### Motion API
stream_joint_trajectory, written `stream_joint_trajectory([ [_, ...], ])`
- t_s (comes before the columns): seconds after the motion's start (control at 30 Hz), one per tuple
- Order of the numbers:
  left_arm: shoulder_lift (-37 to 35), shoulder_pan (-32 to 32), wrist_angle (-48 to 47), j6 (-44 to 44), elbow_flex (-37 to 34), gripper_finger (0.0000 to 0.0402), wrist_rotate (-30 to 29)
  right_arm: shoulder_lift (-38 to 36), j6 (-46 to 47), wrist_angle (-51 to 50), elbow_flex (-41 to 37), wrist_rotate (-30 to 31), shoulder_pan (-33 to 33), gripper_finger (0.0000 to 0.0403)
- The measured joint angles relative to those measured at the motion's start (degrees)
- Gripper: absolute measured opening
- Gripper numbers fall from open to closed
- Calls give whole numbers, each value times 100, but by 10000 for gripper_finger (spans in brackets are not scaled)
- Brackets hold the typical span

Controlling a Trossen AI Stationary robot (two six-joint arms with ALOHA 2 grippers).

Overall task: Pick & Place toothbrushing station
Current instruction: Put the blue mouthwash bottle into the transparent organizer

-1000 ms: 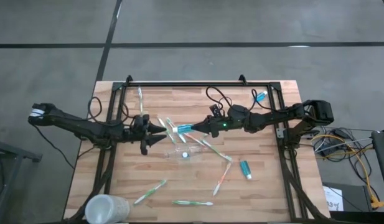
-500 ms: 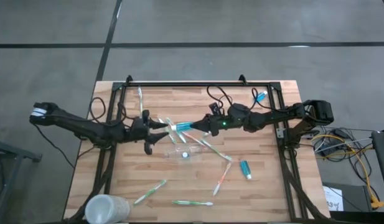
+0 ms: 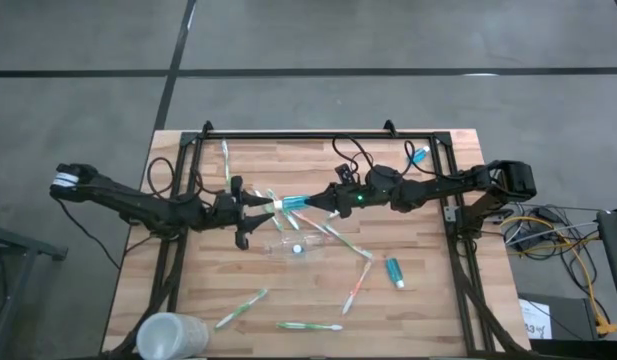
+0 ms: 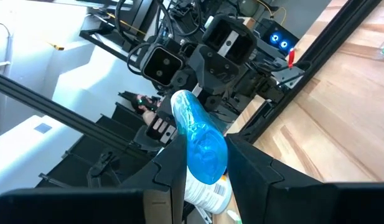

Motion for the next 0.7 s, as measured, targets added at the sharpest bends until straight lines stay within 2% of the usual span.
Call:
stream_joint_trajectory([
  [0.7, 21, 10, 305, 13, 2, 174, 116, 7, 194, -21, 21, -24, 25, 96],
])
